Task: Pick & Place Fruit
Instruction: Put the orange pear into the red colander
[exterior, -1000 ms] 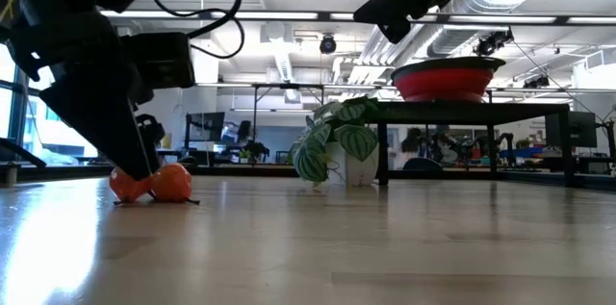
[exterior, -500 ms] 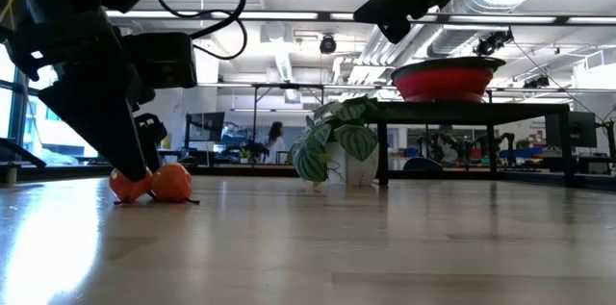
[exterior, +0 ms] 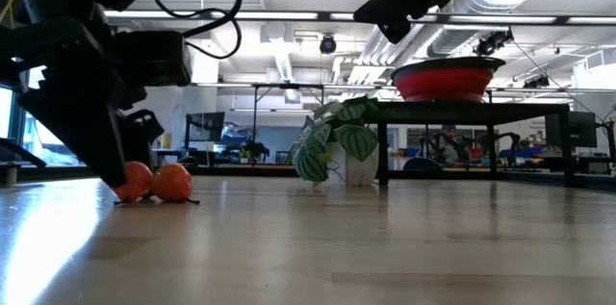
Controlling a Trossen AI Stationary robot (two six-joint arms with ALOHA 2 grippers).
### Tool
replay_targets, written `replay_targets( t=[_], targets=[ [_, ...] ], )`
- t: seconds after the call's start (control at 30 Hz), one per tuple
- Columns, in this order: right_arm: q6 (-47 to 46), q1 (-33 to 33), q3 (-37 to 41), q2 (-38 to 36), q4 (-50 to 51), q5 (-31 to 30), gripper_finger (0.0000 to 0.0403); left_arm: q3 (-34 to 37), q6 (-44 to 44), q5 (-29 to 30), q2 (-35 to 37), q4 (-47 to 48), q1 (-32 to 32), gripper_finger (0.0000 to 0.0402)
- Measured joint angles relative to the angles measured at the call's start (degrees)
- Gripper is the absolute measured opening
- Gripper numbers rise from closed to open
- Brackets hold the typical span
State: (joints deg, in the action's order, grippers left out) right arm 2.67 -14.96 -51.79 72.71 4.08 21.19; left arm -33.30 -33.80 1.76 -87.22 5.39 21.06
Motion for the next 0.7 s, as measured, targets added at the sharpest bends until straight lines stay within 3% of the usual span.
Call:
replay_targets(
  t=[0.27, 0.7],
  targets=[
    [-0.1, 0.0, 0.0, 0.0, 0.0, 0.0, 0.0009, 0.1, 1.2, 1.5, 0.0, 0.1, 0.0, 0.0288],
    [-0.1, 0.0, 0.0, 0.0, 0.0, 0.0, 0.0009, 0.2, 0.5, 1.6, -0.1, 0.5, -0.1, 0.0173]
  ],
)
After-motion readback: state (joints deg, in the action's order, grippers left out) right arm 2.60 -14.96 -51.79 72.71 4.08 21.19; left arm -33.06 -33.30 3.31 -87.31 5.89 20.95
